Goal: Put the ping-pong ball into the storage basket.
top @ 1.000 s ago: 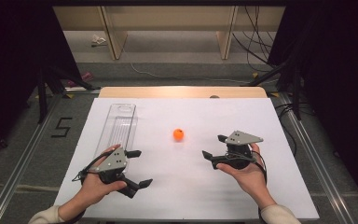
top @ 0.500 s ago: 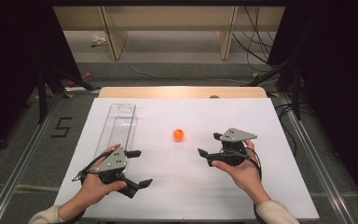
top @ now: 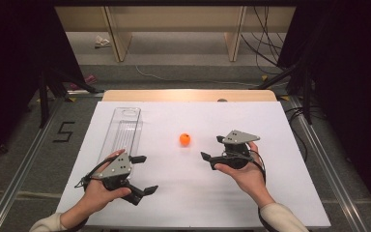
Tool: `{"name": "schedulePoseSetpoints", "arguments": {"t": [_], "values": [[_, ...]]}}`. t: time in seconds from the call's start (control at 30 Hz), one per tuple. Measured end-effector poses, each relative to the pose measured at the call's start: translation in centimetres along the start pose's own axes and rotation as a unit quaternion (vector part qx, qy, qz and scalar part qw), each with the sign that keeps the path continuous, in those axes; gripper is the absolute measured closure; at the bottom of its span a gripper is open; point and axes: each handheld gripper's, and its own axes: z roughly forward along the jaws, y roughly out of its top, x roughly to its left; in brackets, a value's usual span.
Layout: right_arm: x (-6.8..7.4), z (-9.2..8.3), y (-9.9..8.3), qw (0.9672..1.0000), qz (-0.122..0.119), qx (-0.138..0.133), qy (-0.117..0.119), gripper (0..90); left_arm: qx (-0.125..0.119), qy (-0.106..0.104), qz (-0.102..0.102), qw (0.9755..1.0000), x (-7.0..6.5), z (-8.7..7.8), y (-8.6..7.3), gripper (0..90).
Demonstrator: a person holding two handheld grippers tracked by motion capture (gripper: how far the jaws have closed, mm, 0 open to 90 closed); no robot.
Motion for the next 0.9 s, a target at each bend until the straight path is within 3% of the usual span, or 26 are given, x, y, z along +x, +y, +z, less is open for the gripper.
{"name": "schedulePoseSetpoints", "arguments": {"t": [0.9], "values": [[0.0,2.2,0.7,0.9999,-0.001,0.007,0.008,16.2,0.0,-0.001,0.001,1.0,0.0,0.0,0.0,0.0]]}}
